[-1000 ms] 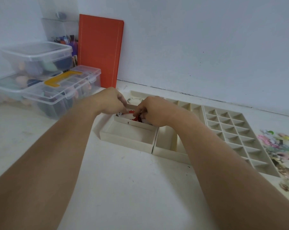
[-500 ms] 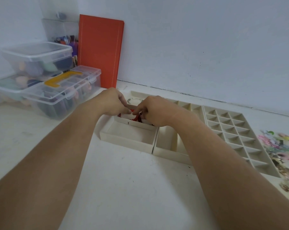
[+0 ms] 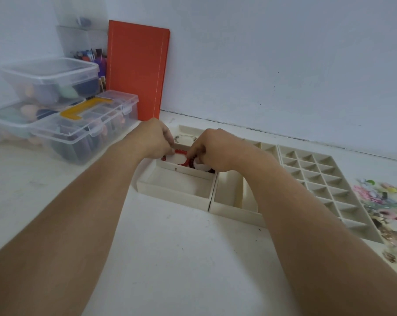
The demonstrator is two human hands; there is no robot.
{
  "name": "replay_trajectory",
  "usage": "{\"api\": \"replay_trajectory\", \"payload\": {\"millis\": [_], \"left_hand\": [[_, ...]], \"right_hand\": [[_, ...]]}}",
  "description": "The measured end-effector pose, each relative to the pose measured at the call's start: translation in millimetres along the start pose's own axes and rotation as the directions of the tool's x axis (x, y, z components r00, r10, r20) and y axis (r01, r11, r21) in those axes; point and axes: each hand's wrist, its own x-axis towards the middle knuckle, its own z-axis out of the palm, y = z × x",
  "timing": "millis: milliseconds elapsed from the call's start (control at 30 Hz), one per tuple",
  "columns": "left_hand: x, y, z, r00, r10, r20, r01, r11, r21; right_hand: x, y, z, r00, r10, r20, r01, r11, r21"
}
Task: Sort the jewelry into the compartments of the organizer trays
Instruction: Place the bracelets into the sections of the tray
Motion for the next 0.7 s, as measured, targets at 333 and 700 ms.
{"api": "replay_trajectory", "payload": {"millis": [333,700], "left_hand": [[-8.5,25.1,12.7,0.980,0.201,0.007,-0.193,0.928,0.318],[-14.9,34.1,10.7,0.930,0.305,-0.204,-0.257,0.939,0.230]], "right_hand": [[4.7,14.7,-0.7,0.980,0.186,-0.069,-0.194,0.971,-0.136],[-54.3,19.9,-49.2,0.939,0.155,-0.306,-0.153,0.988,0.030]]}}
